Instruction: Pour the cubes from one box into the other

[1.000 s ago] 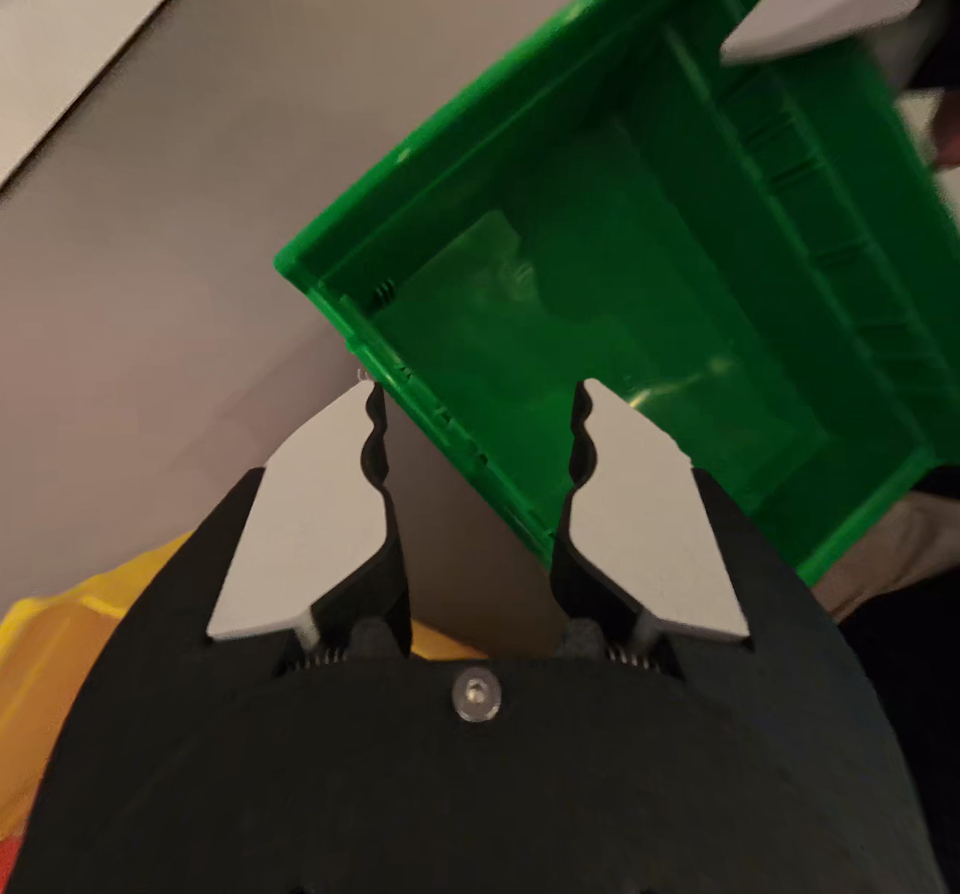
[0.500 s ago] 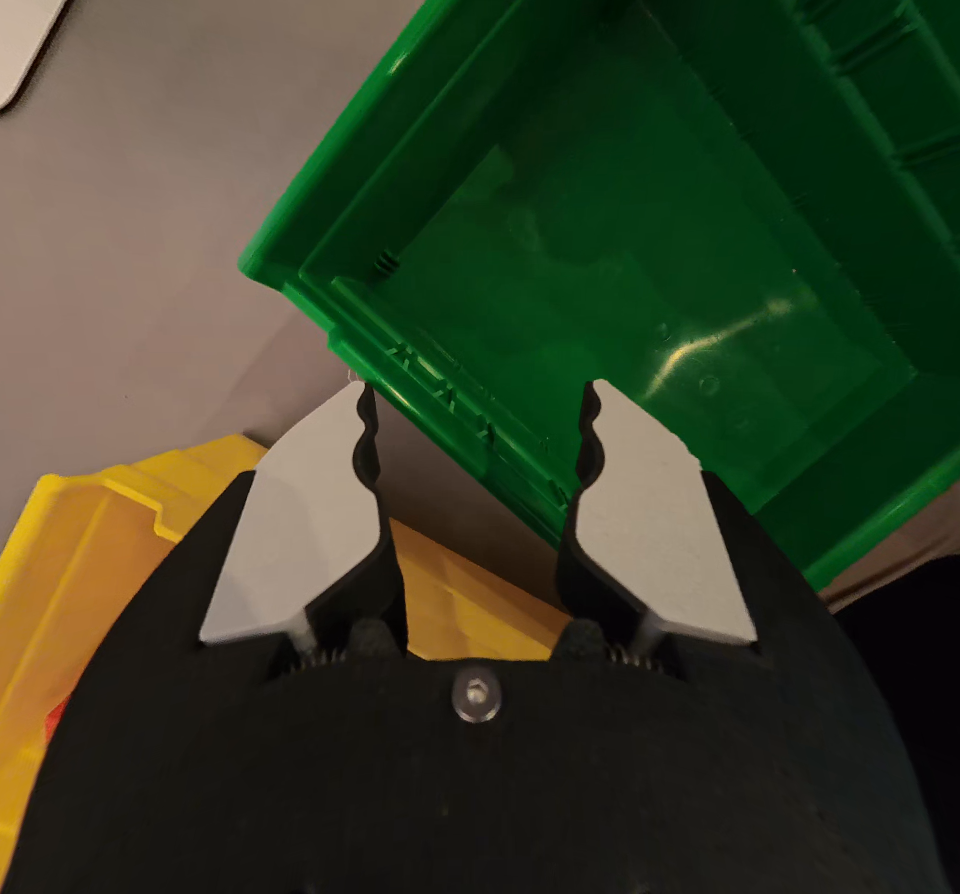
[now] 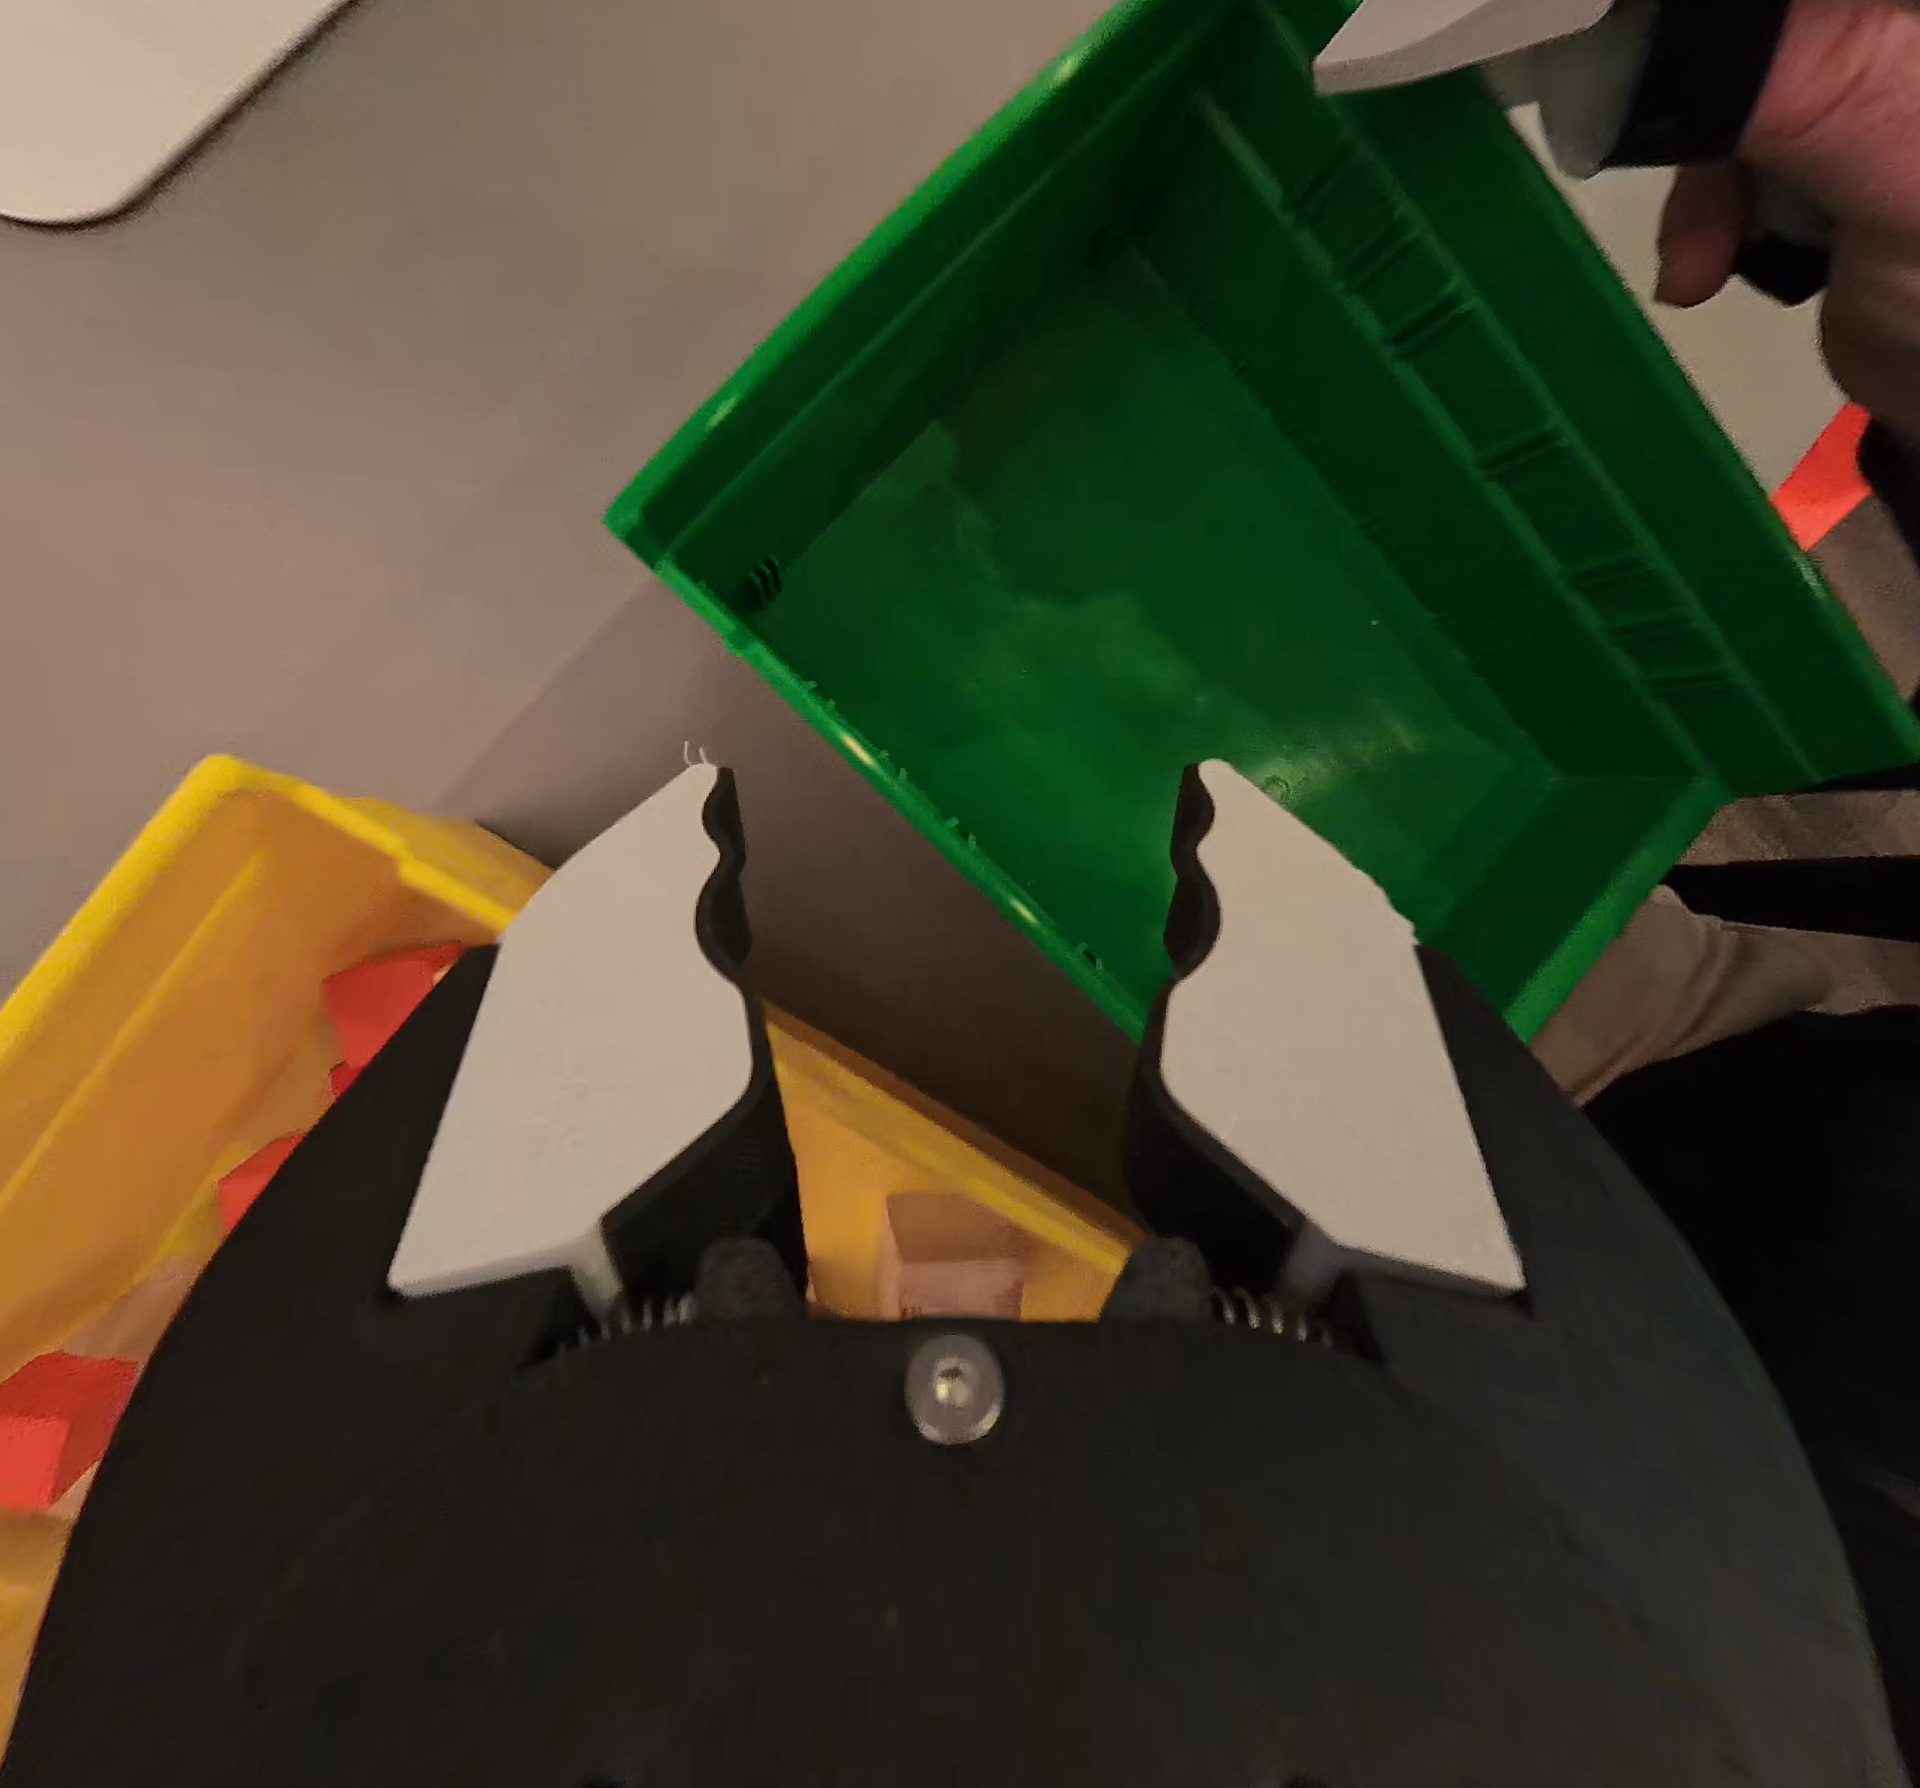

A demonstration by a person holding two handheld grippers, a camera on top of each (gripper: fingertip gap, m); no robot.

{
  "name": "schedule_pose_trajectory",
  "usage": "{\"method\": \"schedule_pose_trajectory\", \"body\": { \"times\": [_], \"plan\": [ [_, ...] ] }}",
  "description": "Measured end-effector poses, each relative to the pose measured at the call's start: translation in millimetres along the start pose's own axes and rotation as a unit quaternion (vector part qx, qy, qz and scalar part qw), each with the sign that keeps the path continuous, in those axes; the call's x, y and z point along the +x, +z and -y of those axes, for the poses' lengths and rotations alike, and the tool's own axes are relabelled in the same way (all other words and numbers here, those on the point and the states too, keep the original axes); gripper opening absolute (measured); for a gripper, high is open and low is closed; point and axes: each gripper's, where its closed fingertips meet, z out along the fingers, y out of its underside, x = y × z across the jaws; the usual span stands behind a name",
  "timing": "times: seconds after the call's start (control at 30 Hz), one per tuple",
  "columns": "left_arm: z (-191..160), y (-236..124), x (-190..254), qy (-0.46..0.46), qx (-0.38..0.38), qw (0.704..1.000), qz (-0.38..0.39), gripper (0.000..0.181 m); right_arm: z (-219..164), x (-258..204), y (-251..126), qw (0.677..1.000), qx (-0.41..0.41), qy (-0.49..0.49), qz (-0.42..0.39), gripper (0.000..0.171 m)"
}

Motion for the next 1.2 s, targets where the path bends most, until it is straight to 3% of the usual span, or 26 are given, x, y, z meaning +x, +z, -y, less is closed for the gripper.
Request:
{"method": "schedule_pose_trajectory", "body": {
  "times": [0.23, 0.5, 0.73, 0.97, 1.03, 1.2],
  "plan": [
    [-16.0, -80.4, -63.8, -0.043, 0.082, 0.994, 0.056, 0.075, 26.4, -5.3, -27.2, 0.995, 0.065, -0.056, -0.047, 0.038],
    [-106.0, -132.1, -191.6, -0.17, 0.066, 0.964, 0.193, 0.077, 25.9, -25.5, -17.8, 0.992, 0.059, -0.102, -0.05, 0.039],
    [-144.2, -99.2, -208.8, -0.213, 0.025, 0.967, 0.136, 0.078, 24.9, -26.8, -18.1, 0.992, 0.059, -0.102, -0.044, 0.039],
    [-168.0, -54.2, -211.9, -0.209, -0.04, 0.97, 0.115, 0.045, 20.4, -24.1, -16.9, 0.993, 0.05, -0.099, -0.035, 0.038],
    [-171.3, -51.7, -219.1, -0.21, -0.04, 0.968, 0.132, 0.026, 19.0, -24.0, -15.0, 0.993, 0.046, -0.1, -0.033, 0.037],
    [-165.1, -49.6, -222.0, -0.217, -0.01, 0.968, 0.125, 0.017, 15.6, -26.3, -10.3, 0.993, 0.035, -0.109, -0.032, 0.037]
  ]
}}
